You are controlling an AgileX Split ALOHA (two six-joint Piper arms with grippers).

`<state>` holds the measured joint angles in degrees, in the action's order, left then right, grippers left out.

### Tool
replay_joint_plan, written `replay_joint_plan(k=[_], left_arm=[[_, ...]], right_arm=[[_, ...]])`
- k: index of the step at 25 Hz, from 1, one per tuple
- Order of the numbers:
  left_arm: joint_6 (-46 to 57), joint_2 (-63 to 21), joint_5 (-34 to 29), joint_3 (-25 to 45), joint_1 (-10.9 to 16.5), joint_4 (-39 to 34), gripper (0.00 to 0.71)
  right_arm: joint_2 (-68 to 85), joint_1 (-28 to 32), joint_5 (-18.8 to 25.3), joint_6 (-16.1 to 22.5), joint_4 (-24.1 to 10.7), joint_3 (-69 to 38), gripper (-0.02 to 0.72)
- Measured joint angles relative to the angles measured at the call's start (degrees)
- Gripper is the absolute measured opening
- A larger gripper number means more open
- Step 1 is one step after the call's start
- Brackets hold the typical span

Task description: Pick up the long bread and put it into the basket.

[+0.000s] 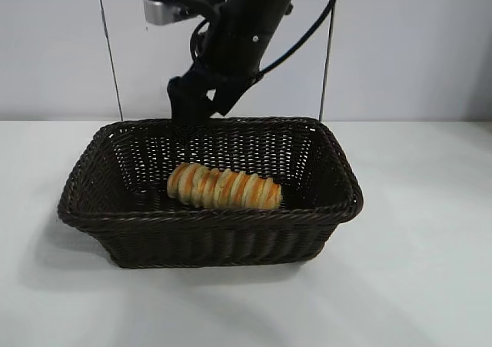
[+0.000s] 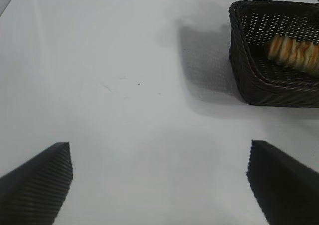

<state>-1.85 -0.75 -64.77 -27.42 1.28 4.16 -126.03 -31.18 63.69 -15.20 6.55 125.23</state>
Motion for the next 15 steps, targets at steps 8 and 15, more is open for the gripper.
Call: replay_joint_plan(k=[8, 15], left_arm=[[0.0, 0.0, 0.0, 0.0, 0.0, 0.0, 0.685], [0.0, 0.0, 0.0, 0.0, 0.0, 0.0, 0.685]], right_arm=[[0.0, 2.4, 6.8, 11.4, -7.4, 7.8, 0.694], [0.0, 11.7, 7.5, 12.4, -8.1, 7.8, 0.694]])
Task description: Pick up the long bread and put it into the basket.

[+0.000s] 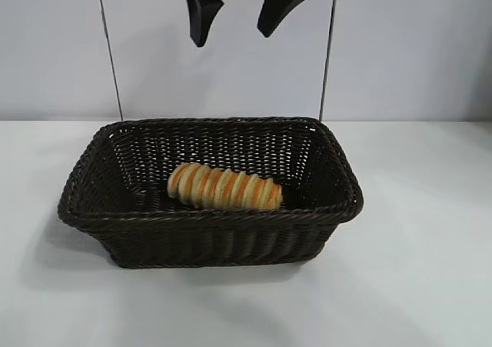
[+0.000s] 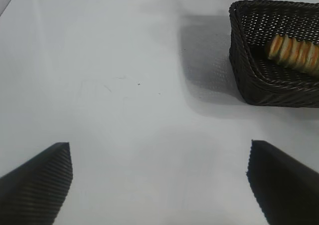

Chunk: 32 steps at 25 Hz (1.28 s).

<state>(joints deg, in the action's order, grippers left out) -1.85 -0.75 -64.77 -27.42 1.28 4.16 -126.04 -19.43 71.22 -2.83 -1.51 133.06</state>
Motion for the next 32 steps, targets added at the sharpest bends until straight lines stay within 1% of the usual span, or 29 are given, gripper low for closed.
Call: replay_joint_plan(k=[7, 11, 13, 17, 19, 21, 25, 29, 32], left_arm=[[0.0, 0.0, 0.0, 0.0, 0.0, 0.0, 0.685], [0.0, 0.0, 0.0, 0.0, 0.0, 0.0, 0.685], [0.0, 0.0, 0.0, 0.0, 0.0, 0.0, 0.685], [0.0, 0.0, 0.0, 0.0, 0.0, 0.0, 0.685], [0.0, 0.0, 0.0, 0.0, 0.0, 0.0, 0.685], [0.0, 0.0, 0.0, 0.0, 0.0, 0.0, 0.685], [0.0, 0.0, 0.0, 0.0, 0.0, 0.0, 0.685], [0.0, 0.0, 0.0, 0.0, 0.0, 0.0, 0.685], [0.0, 0.0, 0.0, 0.0, 0.0, 0.0, 0.685]], right_arm=[[3.6, 13.5, 0.3, 0.0, -1.5, 0.0, 0.695], [5.9, 22.0, 0.3, 0.0, -1.6, -0.2, 0.695], [7.2, 26.1, 0.5, 0.0, -0.6, -1.3, 0.695], [10.6, 32.4, 0.8, -0.2, 3.7, -4.6, 0.695], [12.3, 34.5, 0.8, -0.7, 5.7, -5.9, 0.695], [14.2, 35.8, 0.9, -1.1, 6.9, -6.8, 0.695], [19.3, 36.4, 0.9, -1.5, 7.9, -9.1, 0.695], [26.1, 36.3, 1.0, -1.5, 9.6, -11.8, 0.695], [32.3, 36.3, 1.1, -1.5, 10.0, -14.2, 0.695]])
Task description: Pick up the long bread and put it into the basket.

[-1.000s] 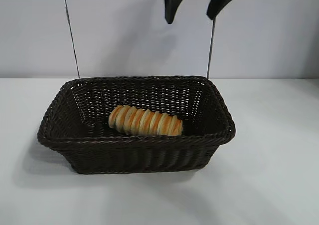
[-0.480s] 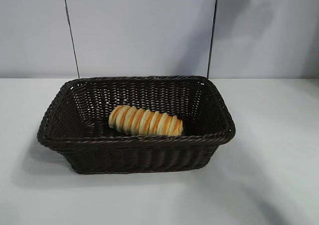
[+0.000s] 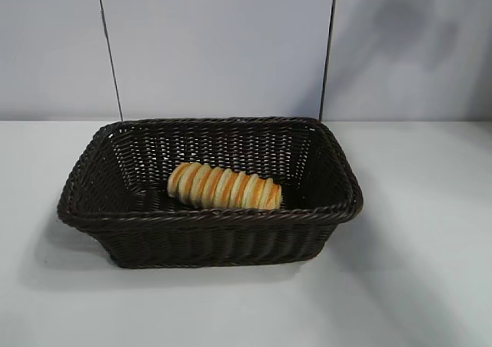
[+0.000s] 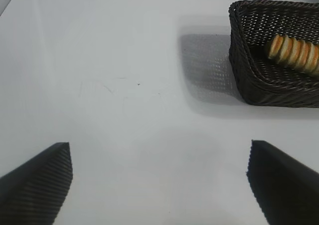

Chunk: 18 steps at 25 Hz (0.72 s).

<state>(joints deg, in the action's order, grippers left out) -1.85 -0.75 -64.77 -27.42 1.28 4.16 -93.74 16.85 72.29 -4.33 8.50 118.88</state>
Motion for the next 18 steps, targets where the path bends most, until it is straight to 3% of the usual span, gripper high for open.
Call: replay_joint_plan(k=[18], left_arm=[[0.0, 0.0, 0.0, 0.0, 0.0, 0.0, 0.685]], right_arm=[[43.0, 0.0, 0.4, 0.0, 1.0, -28.7, 0.695]])
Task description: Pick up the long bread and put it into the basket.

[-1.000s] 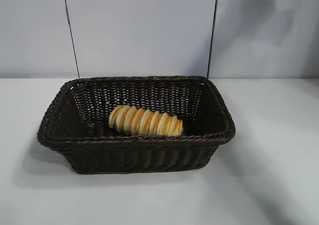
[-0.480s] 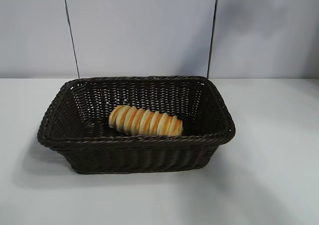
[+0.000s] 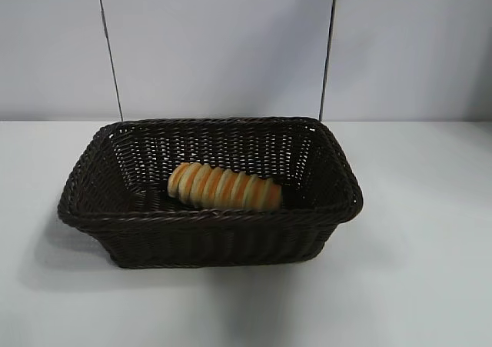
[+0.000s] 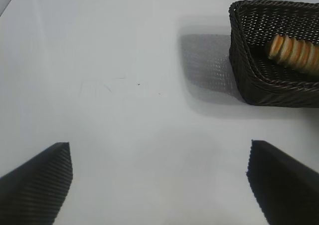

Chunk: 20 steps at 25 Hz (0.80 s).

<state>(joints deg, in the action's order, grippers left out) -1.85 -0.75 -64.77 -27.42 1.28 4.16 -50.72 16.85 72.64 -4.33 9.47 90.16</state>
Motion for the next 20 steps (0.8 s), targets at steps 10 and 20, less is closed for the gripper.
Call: replay_joint_plan(k=[10, 20], left_arm=[[0.0, 0.0, 0.0, 0.0, 0.0, 0.0, 0.685], [0.0, 0.0, 0.0, 0.0, 0.0, 0.0, 0.685]], right_arm=[[22.0, 0.0, -7.9, 2.7, -4.1, -17.2, 0.695], [35.5, -5.1, -7.6, 5.6, -6.1, -36.4, 0.695]])
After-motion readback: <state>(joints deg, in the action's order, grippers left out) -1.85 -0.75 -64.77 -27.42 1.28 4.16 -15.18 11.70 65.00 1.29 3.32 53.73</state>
